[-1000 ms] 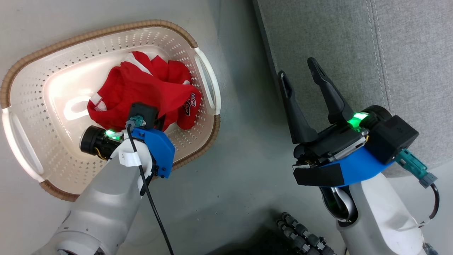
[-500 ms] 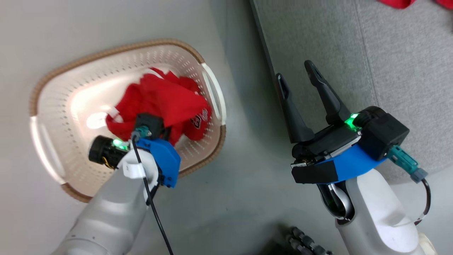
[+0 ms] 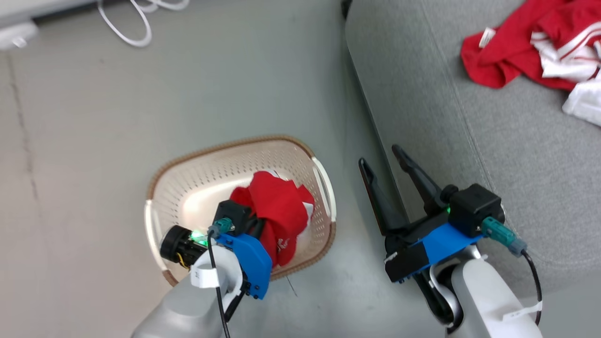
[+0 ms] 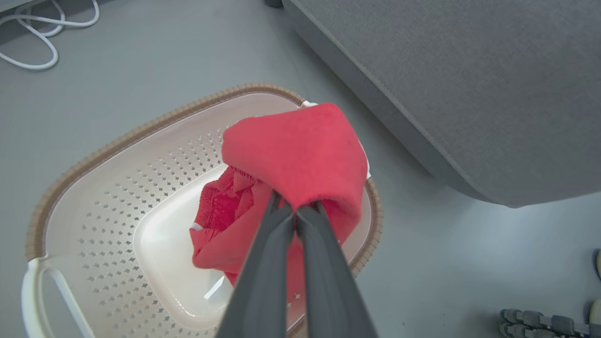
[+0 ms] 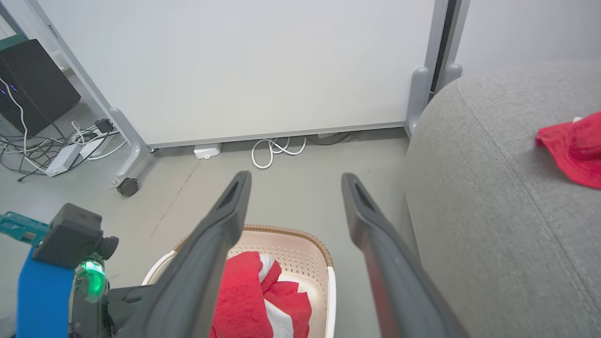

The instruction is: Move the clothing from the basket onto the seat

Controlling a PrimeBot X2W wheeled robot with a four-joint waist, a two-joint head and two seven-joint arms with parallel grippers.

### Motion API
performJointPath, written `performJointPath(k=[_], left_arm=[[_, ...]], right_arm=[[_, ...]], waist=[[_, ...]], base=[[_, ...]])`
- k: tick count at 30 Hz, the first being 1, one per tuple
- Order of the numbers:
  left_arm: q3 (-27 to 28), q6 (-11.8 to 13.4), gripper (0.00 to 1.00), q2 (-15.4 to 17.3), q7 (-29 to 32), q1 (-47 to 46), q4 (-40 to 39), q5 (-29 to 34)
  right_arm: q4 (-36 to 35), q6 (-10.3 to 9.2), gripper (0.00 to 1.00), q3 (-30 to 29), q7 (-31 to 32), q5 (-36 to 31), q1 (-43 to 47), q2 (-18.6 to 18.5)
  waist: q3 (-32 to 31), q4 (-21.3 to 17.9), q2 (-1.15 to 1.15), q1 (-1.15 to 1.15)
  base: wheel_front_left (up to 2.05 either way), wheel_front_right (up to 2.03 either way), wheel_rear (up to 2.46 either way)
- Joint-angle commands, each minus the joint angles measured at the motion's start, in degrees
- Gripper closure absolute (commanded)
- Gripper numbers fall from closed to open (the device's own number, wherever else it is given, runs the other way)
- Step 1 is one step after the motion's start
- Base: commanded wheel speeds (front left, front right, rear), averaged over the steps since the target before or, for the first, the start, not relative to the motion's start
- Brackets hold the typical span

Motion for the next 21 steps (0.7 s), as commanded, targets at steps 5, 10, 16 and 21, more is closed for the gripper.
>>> performJointPath(k=[5,10,16,21], left_arm=[[-1.9,-0.1,1.0,-0.4,-0.4,2.7,-3.8,-1.4],[-2.7,-0.1,1.0,-0.5,-0.4,3.9,-8.2,-1.9],[-2.0,-0.1,1.0,-0.5,-0.5,2.8,-12.4,-1.4],[-2.0,-0.1,1.0,-0.6,-0.5,0.7,-15.7,-1.0]], right_arm=[[1.2,0.01,0.0,-0.6,1.4,0.9,4.3,-0.1],[1.2,0.02,0.0,-1.9,2.9,0.9,7.5,-0.1],[0.6,0.02,0.0,-3.4,4.7,0.7,11.0,-0.2],[-0.3,0.02,0.0,-4.1,5.9,0.9,13.5,-0.2]], waist=[[-13.4,5.9,0.0,0.01],[-19.0,7.8,0.0,0.01],[-23.9,9.8,0.0,0.01],[-26.3,10.9,0.0,0.01]], base=[[0.0,0.0,0.0],[0.0,0.0,0.0],[0.0,0.0,0.0],[0.0,0.0,0.0]])
